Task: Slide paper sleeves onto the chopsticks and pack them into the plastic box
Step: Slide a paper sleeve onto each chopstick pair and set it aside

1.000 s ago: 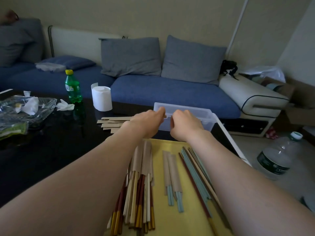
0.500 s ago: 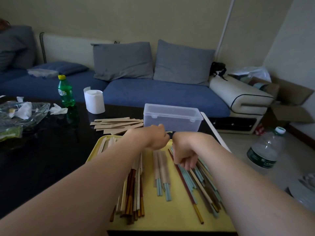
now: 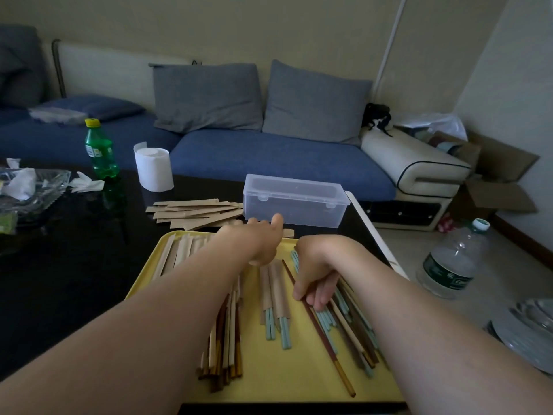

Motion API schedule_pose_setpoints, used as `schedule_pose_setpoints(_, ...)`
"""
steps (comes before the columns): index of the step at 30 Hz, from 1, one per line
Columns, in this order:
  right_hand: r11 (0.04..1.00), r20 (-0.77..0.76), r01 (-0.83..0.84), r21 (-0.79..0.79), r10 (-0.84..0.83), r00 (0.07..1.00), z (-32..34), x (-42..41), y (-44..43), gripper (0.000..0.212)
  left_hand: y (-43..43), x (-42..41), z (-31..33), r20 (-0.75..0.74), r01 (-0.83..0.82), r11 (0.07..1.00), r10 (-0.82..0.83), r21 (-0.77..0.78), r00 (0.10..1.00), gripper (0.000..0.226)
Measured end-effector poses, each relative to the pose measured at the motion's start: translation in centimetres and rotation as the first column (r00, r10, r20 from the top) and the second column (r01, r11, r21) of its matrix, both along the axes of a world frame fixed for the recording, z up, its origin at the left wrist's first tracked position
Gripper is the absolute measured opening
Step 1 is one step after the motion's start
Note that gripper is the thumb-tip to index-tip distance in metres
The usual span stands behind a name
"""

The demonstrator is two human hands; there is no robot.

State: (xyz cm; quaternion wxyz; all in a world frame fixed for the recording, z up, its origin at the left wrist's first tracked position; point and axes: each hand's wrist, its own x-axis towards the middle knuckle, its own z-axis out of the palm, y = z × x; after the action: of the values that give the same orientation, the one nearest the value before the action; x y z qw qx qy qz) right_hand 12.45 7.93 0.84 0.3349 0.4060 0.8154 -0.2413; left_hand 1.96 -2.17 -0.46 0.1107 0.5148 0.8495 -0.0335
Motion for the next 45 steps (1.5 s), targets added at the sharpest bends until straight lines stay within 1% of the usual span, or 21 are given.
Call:
schedule_pose_setpoints(3, 0.998, -0.089, -0.024, -0.05, 0.02, 0.996, 1.1, 0.9, -0.3, 0.034, -0.3, -0.6, 0.2, -0.04, 0.006, 1.0, -0.005, 0.025, 0.999, 0.039)
schedule_pose_setpoints(6, 0.999, -0.243, 0.013, -0.04, -0.022, 0.97, 2.3, 2.3, -0.1, 0.038, -0.5, -0.8, 0.4, -0.123, 0.017, 0.997, -0.008, 0.072, 0.992, 0.034)
schedule_pose_setpoints(8, 0.999, -0.389, 0.027, -0.04, -0.04, 0.92, 3.0, 3.2, 0.2, 0.032, -0.5, -1.1, 0.2, -0.182, 0.012, 0.996, 0.005, 0.092, 0.983, 0.031)
schedule_pose_setpoints(11, 0.997, -0.554, 0.005, -0.078, -0.047, 0.831, 3.5, 4.2, 0.4, 0.023, -0.4, -1.1, 0.0, -0.186, -0.001, 0.995, 0.019, 0.1, 0.982, 0.033)
schedule_pose_setpoints(13, 0.993, -0.556, -0.044, -0.106, -0.022, 0.831, 3.6, 4.5, 0.4, 0.019, -0.3, -1.0, 0.0, -0.183, 0.001, 0.994, 0.019, 0.105, 0.983, 0.032)
schedule_pose_setpoints(16, 0.984, -0.44, -0.127, -0.125, 0.06, 0.896, 3.6, 4.6, 0.1, 0.019, -0.3, -0.9, 0.0, -0.208, 0.017, 0.993, 0.008, 0.117, 0.978, 0.036)
schedule_pose_setpoints(18, 0.98, -0.386, -0.15, -0.127, 0.09, 0.918, 3.6, 4.5, 0.0, 0.021, -0.3, -0.8, 0.0, -0.236, 0.039, 0.992, -0.01, 0.118, 0.972, 0.038)
schedule_pose_setpoints(22, 0.982, -0.434, -0.127, -0.139, 0.055, 0.899, 3.4, 4.1, 0.3, 0.02, -0.2, -0.6, 0.1, -0.256, 0.093, 0.986, -0.056, 0.136, 0.965, 0.032)
schedule_pose_setpoints(25, 0.979, -0.481, -0.098, -0.18, -0.001, 0.877, 3.1, 3.9, 0.5, 0.026, -0.2, -0.4, 0.4, -0.268, 0.107, 0.983, -0.064, 0.151, 0.961, 0.035)
schedule_pose_setpoints(28, 0.976, -0.572, -0.058, -0.211, -0.076, 0.817, 2.8, 3.8, 1.0, 0.028, 0.0, -0.3, 0.8, -0.257, 0.107, 0.977, -0.057, 0.183, 0.965, 0.037)
schedule_pose_setpoints(30, 0.959, -0.636, -0.002, -0.282, -0.186, 0.749, 2.6, 3.7, 1.5, 0.033, 0.2, -0.2, 0.9, -0.254, 0.123, 0.964, -0.061, 0.236, 0.965, 0.037)
schedule_pose_setpoints(33, 0.911, -0.657, 0.071, -0.407, -0.345, 0.67, 2.5, 3.6, 1.7, 0.032, 0.7, 0.1, 1.0, -0.221, 0.127, 0.924, -0.048, 0.36, 0.974, 0.031)
schedule_pose_setpoints(35, 0.882, -0.661, 0.086, -0.464, -0.409, 0.629, 2.5, 3.6, 1.6, 0.03, 1.1, 0.4, 0.9, -0.22, 0.087, 0.889, 0.016, 0.45, 0.975, 0.03)
schedule_pose_setpoints(36, 0.871, -0.667, 0.092, -0.482, -0.433, 0.607, 2.6, 3.5, 1.7, 0.029, 1.2, 0.5, 0.9, -0.217, 0.047, 0.864, 0.073, 0.501, 0.973, 0.035)
schedule_pose_setpoints(37, 0.864, -0.675, 0.099, -0.493, -0.452, 0.583, 2.7, 3.5, 1.7, 0.028, 1.3, 0.5, 1.0, -0.183, -0.012, 0.834, 0.135, 0.551, 0.974, 0.044)
schedule_pose_setpoints(38, 0.861, -0.686, 0.108, -0.496, -0.465, 0.559, 2.7, 3.6, 1.8, 0.028, 1.2, 0.8, 1.3, -0.103, -0.086, 0.8, 0.182, 0.594, 0.978, 0.053)
schedule_pose_setpoints(40, 0.867, -0.716, 0.125, -0.482, -0.472, 0.514, 2.7, 3.5, 2.1, 0.027, 1.0, 0.9, 1.9, 0.176, -0.272, 0.73, 0.207, 0.628, 0.962, 0.059)
schedule_pose_setpoints(41, 0.873, -0.73, 0.135, -0.468, -0.468, 0.497, 2.7, 3.5, 2.2, 0.027, 1.1, 0.8, 2.1, 0.335, -0.371, 0.71, 0.199, 0.598, 0.921, 0.056)
schedule_pose_setpoints(42, 0.88, -0.74, 0.141, -0.454, -0.461, 0.49, 2.7, 3.5, 2.2, 0.027, 1.2, 0.8, 2.3, 0.482, -0.455, 0.696, 0.176, 0.556, 0.858, 0.051)
schedule_pose_setpoints(43, 0.886, -0.746, 0.141, -0.441, -0.449, 0.492, 2.7, 3.6, 2.3, 0.029, 1.4, 0.8, 2.4, 0.618, -0.532, 0.678, 0.143, 0.508, 0.773, 0.045)
schedule_pose_setpoints(45, 0.898, -0.745, 0.118, -0.424, -0.42, 0.518, 2.7, 3.9, 2.2, 0.031, 1.7, 1.2, 2.8, 0.823, -0.68, 0.61, 0.077, 0.407, 0.562, 0.035)
